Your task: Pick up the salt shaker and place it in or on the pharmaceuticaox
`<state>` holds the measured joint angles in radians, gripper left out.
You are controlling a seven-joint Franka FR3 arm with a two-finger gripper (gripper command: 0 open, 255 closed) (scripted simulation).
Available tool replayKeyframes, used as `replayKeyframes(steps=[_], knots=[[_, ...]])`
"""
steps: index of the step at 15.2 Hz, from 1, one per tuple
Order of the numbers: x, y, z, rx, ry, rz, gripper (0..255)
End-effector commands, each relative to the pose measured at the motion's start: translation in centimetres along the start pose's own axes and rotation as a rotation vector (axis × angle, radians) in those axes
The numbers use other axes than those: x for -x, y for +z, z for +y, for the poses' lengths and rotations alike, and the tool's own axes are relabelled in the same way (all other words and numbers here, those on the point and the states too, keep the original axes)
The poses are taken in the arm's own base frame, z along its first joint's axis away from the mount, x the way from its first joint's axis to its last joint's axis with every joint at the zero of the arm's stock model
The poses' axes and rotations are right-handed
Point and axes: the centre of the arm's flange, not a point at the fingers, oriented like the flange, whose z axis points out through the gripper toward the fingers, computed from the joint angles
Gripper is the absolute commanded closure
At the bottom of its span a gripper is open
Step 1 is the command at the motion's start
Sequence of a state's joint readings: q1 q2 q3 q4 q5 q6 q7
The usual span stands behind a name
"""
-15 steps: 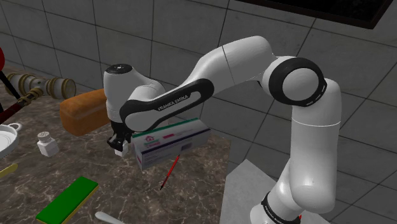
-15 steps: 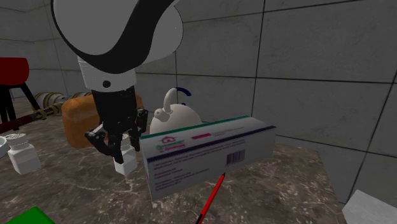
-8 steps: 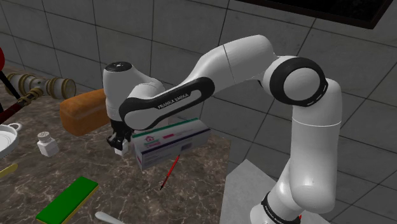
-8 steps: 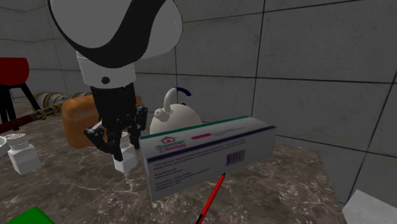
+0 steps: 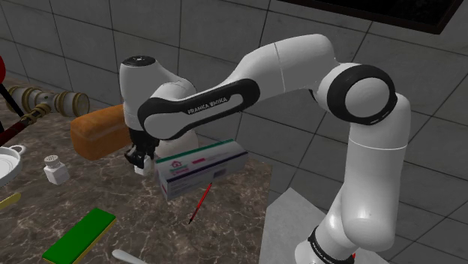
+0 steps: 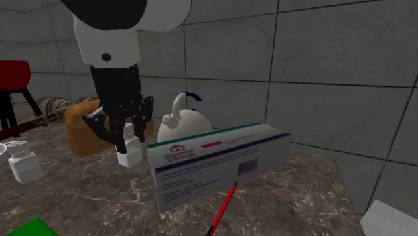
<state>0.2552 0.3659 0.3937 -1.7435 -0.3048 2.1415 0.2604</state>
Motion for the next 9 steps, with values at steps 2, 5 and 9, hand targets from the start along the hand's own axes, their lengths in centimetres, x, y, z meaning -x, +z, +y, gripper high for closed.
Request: replayKeyframes(steps=[2, 5, 9], knots=[[-0.2, -1.6, 0.3, 0.0, 0.0, 0.0, 255], [-0.3, -3.2, 0.5, 0.0, 0.0, 0.0, 255], [-0.5, -5.3, 0.7, 0.0, 0.0, 0.0, 255]])
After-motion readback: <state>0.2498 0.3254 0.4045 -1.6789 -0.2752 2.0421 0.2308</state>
